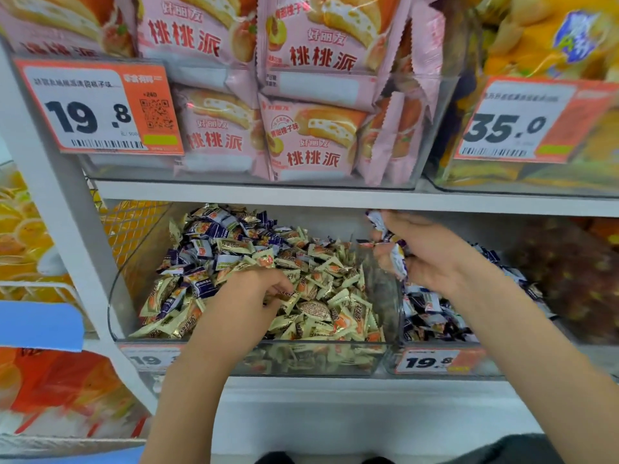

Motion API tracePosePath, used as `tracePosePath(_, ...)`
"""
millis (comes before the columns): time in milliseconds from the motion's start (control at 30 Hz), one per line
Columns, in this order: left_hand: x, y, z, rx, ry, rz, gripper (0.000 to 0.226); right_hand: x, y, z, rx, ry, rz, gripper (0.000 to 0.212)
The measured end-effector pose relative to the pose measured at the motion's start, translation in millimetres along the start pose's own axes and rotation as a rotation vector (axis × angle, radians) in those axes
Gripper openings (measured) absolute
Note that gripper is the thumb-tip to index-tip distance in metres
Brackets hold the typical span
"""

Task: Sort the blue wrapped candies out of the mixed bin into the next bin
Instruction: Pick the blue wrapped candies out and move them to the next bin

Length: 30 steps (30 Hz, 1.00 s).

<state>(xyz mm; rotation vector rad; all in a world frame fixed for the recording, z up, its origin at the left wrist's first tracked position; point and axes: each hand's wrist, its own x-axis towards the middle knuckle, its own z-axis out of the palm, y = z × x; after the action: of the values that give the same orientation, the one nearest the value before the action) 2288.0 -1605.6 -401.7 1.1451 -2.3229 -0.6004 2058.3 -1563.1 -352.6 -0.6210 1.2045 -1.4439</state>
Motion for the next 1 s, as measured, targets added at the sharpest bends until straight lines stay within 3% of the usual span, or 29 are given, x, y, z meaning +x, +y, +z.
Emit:
tracePosePath(100, 0.9, 2.4, 2.2, -0.006, 0.002, 0.008, 0.027, -8.3, -0.2, -47.0, -0.151, 0.201, -0.06, 0.022)
tracePosePath(167, 0.5, 4.5, 3.8, -0.005, 0.009, 0.019, 0.027, -9.8, 7.0, -80.1, -0.557, 0.251, -0.021, 0.032)
tracePosePath(267, 0.8, 6.2, 4.7, -0.006, 0.007, 0.034, 0.028, -11.2, 13.4, -117.2, -1.164, 0.179, 0.001, 0.057)
tracePosePath(333, 2.7, 5.7, 5.4, -0.001, 0.011, 0.031, 0.028, -7.7, 17.1, -126.9, -1.294, 0.165, -0.086, 0.063)
tracePosePath(367, 3.5, 5.7, 5.8, 0.0, 0.012, 0.025, 0.027, -4.6, 22.5, -125.9, -1.359, 0.107, -0.097, 0.054)
tracePosePath(400, 4.1, 5.9, 6.8, 0.002, 0.016, 0.02, 0.026, 0.5, 31.9, -124.6, -1.447, -0.001, -0.065, 0.048)
tracePosePath(500, 5.1, 7.4, 10.5, 0.003, 0.015, 0.009, 0.024, 19.8, 59.7, -123.9, -1.758, -0.314, 0.185, 0.059)
tracePosePath(600, 5.8, 6.0, 11.2, -0.002, 0.008, 0.008, 0.024, 38.1, 54.4, -128.1, -1.839, -0.322, 0.271, 0.07)
tracePosePath(667, 5.1, 4.2, 9.8, -0.01, 0.0, 0.001, 0.024, 42.3, 49.1, -126.2, -1.86, -0.277, 0.27, 0.066)
tracePosePath(800, 2.6, -2.3, 4.0, -0.023, 0.008, -0.034, 0.021, 26.3, 38.5, -101.2, -1.672, -0.152, -0.031, 0.046)
tracePosePath(933, 0.3, -7.7, -2.0, -0.018, 0.001, -0.043, 0.022, -0.9, 5.0, -54.3, -1.84, 0.059, -0.422, 0.042)
tracePosePath(1000, -1.3, -9.3, -4.4, -0.023, -0.001, -0.057, 0.025, -3.4, 3.5, -20.9, -1.787, 0.143, -0.683, 0.032)
